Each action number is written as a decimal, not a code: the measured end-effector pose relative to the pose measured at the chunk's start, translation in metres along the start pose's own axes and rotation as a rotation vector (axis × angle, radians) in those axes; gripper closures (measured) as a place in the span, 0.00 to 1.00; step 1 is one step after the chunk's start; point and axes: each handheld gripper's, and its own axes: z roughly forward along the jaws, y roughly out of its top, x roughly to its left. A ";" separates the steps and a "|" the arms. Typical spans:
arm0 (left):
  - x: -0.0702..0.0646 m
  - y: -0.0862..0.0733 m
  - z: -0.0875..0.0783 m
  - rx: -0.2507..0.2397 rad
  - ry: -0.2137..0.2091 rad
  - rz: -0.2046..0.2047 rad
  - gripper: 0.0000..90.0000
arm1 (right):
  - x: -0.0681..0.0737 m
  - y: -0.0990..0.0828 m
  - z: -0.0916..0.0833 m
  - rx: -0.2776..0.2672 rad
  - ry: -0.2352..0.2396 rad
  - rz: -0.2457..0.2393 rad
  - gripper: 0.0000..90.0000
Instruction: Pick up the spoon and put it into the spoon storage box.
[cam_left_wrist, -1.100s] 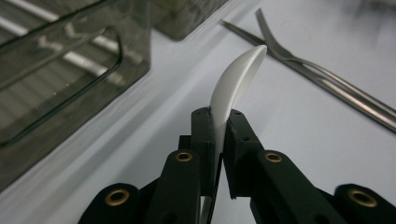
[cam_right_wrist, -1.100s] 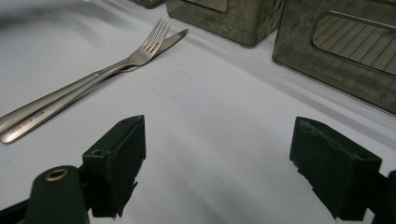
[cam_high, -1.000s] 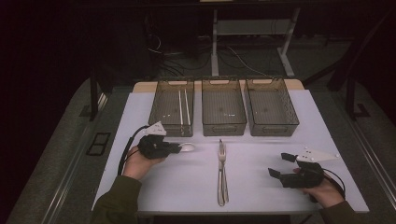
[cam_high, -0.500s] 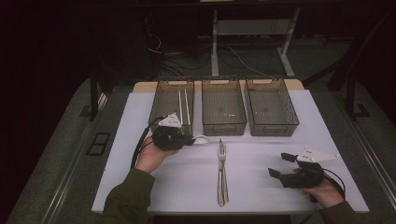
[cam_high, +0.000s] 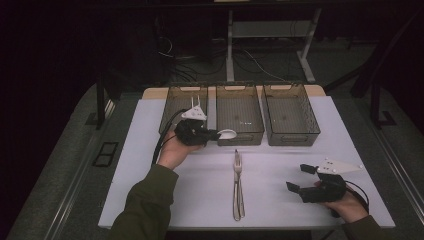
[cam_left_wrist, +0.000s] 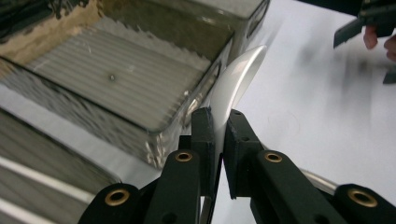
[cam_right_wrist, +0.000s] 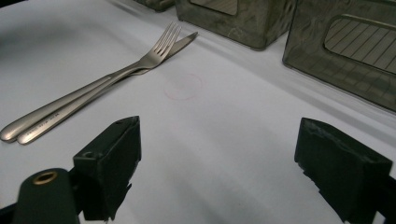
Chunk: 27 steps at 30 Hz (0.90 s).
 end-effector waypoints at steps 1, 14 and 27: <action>0.001 0.002 0.001 -0.001 0.002 0.001 0.91 | 0.000 0.000 0.000 -0.002 -0.005 -0.001 0.15; 0.013 0.035 0.017 -0.042 0.027 -0.009 0.91 | 0.004 0.003 0.009 -0.007 0.027 -0.003 0.02; 0.029 0.059 0.061 -0.014 0.069 -0.034 0.91 | 0.004 0.001 0.010 -0.004 0.032 -0.002 0.02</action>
